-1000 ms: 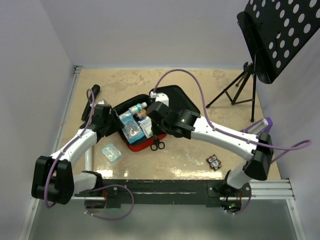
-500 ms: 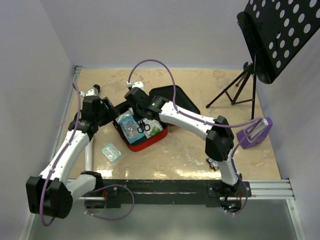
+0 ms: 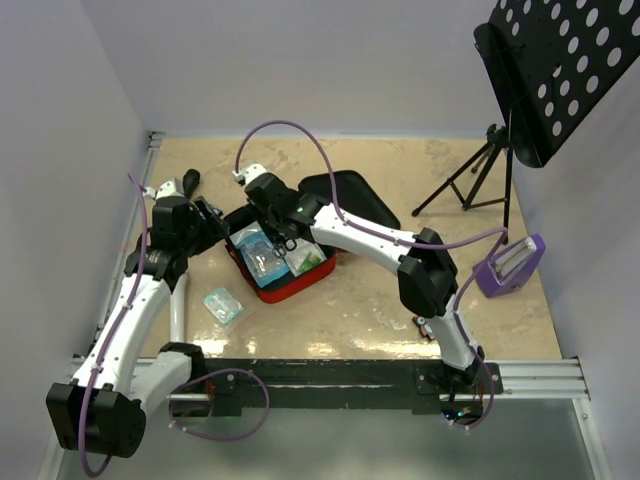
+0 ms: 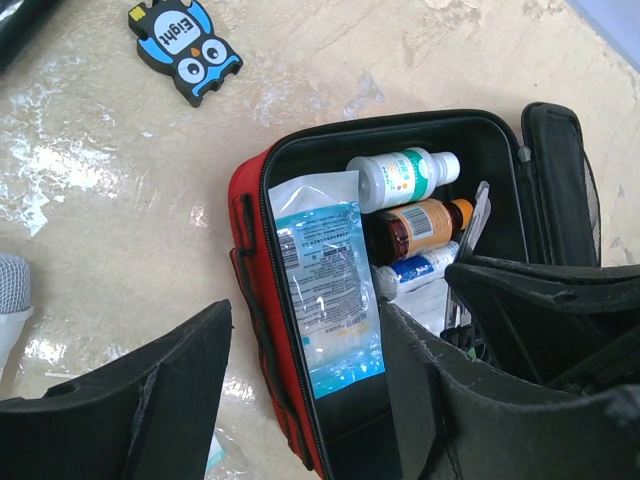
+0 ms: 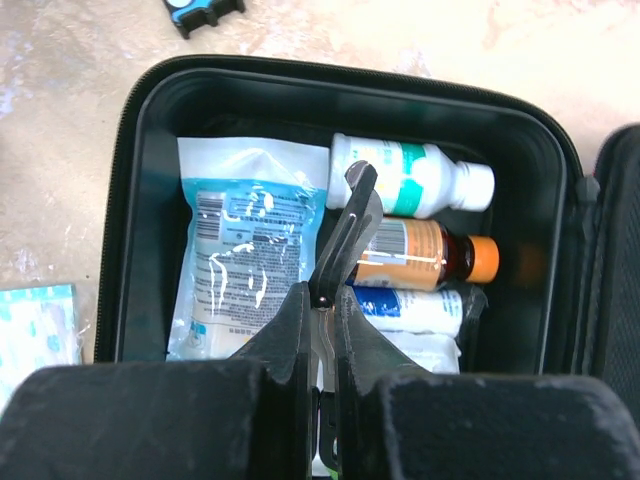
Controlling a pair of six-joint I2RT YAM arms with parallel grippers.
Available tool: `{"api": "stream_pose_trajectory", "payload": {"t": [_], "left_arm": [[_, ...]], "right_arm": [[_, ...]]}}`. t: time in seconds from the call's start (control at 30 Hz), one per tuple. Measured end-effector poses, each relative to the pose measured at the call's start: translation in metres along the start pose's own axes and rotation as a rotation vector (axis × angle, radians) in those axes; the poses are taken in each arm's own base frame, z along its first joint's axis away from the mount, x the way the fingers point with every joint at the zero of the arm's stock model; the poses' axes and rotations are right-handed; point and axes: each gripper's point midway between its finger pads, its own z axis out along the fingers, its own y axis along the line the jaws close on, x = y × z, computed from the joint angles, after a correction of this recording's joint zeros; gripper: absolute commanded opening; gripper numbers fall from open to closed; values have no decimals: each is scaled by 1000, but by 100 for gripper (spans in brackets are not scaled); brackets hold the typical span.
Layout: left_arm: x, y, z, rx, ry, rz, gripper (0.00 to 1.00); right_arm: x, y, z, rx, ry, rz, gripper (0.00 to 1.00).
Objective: Organize the medicine kit
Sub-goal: Place the scissors in the medicine box.
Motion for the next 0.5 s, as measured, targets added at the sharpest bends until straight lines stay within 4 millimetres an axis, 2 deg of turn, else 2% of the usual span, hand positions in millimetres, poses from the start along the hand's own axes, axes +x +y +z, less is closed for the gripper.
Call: {"api": "stream_pose_trajectory", "payload": {"t": [0.2,0.4,0.5], "left_arm": [[0,1,-1,-3,-1,2,66],[-4,2,-4,-4,-18,-3,66],[-5,3,-4,-5,-21,-4,66]], "right_arm": [[6,11,13,-40,2,-60,0],[45,25,43,-77,89,-104,0],[57,29,51,-83,116,-116,0]]}}
